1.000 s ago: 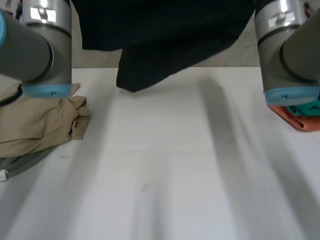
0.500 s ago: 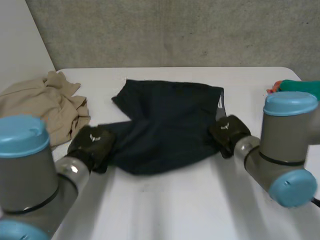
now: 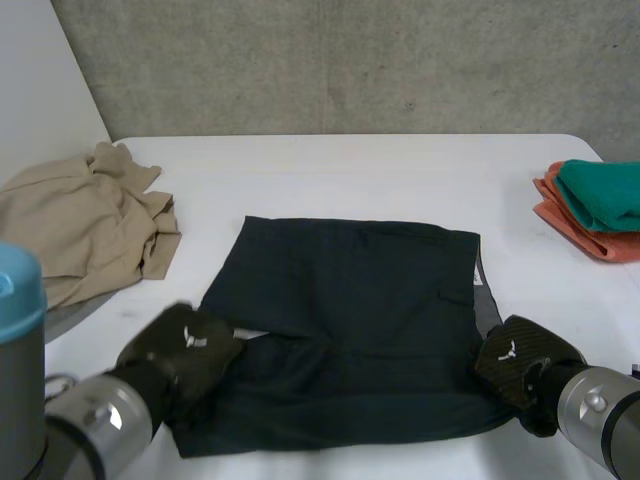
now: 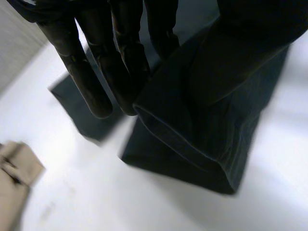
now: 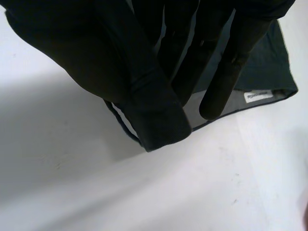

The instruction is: Fold the laundry.

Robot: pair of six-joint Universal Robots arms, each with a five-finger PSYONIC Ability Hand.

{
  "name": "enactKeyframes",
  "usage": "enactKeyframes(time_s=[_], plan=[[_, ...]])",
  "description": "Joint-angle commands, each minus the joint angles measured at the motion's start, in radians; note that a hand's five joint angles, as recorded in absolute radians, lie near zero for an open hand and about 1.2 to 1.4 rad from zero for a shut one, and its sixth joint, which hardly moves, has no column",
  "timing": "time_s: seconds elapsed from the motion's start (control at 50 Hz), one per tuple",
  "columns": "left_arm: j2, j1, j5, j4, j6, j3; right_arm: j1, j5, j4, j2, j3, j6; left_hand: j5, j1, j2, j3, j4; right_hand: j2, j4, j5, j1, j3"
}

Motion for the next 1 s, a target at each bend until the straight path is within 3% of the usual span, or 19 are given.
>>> enactKeyframes(time_s=[0.02, 0.22, 0.38, 0.46, 0.5, 0.52, 0.54, 0.6, 0.66, 0.78, 0.86, 0.92, 1.0], plan=[[-0.135, 0.023, 0.002, 0.154, 0.0, 0.141, 0.007, 0.004, -0.1, 0.015, -0.08, 0.045, 0.217, 0.235, 0.196, 0.203, 0.37, 0.218, 0.194, 0.206, 0.285, 0.203], [-0.479, 0.109, 0.002, 0.453, 0.019, 0.459, 0.011, 0.039, -0.345, 0.266, -0.307, 0.162, 0.217, 0.235, 0.196, 0.203, 0.37, 0.218, 0.194, 0.206, 0.285, 0.203], [-0.749, 0.162, 0.002, 0.686, 0.125, 0.726, 0.022, 0.129, -0.574, 0.543, -0.572, 0.156, 0.217, 0.235, 0.196, 0.203, 0.37, 0.218, 0.194, 0.206, 0.285, 0.203], [-0.853, 0.164, 0.0, 0.748, 0.138, 0.835, 0.025, 0.125, -0.693, 0.668, -0.672, 0.145, 0.217, 0.235, 0.196, 0.203, 0.37, 0.218, 0.194, 0.206, 0.285, 0.203], [-0.891, 0.159, 0.011, 0.762, 0.129, 0.858, 0.023, 0.132, -0.735, 0.72, -0.71, 0.134, 0.095, 0.113, 0.075, 0.082, 0.248, -0.269, -0.293, -0.28, -0.201, -0.284], [-0.899, 0.155, 0.016, 0.765, 0.129, 0.858, 0.023, 0.143, -0.766, 0.766, -0.741, 0.127, -0.322, -0.304, -0.342, -0.335, -0.168, -0.888, -0.912, -0.899, -0.82, -0.903], [-0.904, 0.15, 0.02, 0.766, 0.128, 0.855, 0.025, 0.151, -0.772, 0.78, -0.747, 0.125, -0.788, -0.77, -0.809, -0.802, -0.635, -1.004, -1.028, -1.016, -0.937, -1.019], [-0.902, 0.13, 0.037, 0.769, 0.122, 0.821, 0.043, 0.166, -0.771, 0.788, -0.737, 0.142, -1.005, -0.987, -1.025, -1.018, -0.852, -1.004, -1.028, -1.016, -0.937, -1.019], [-0.873, 0.11, 0.039, 0.771, 0.108, 0.734, 0.045, 0.168, -0.764, 0.751, -0.679, 0.174, -1.005, -0.987, -1.025, -1.018, -0.852, -1.004, -1.028, -1.016, -0.937, -1.019], [-0.674, 0.116, 0.034, 0.766, 0.047, 0.506, 0.0, 0.142, -0.656, 0.529, -0.485, 0.363, -1.005, -0.987, -1.025, -1.018, -0.852, -1.004, -1.028, -1.016, -0.937, -1.019], [-0.544, 0.118, 0.043, 0.769, -0.056, 0.352, -0.064, 0.031, -0.487, 0.407, -0.379, 0.473, -1.005, -0.987, -1.025, -1.018, -0.852, -1.004, -1.028, -1.016, -0.937, -1.019], [-0.442, 0.119, 0.052, 0.769, -0.162, 0.252, -0.114, -0.056, -0.394, 0.393, -0.327, 0.513, -1.005, -0.987, -1.025, -1.018, -0.852, -0.968, -0.992, -0.979, -0.9, -0.983], [-0.367, 0.119, 0.062, 0.771, -0.277, 0.175, -0.141, -0.105, -0.372, 0.393, -0.284, 0.522, -1.005, -0.987, -1.025, -1.018, -0.852, -0.909, -0.933, -0.92, -0.841, -0.924]])
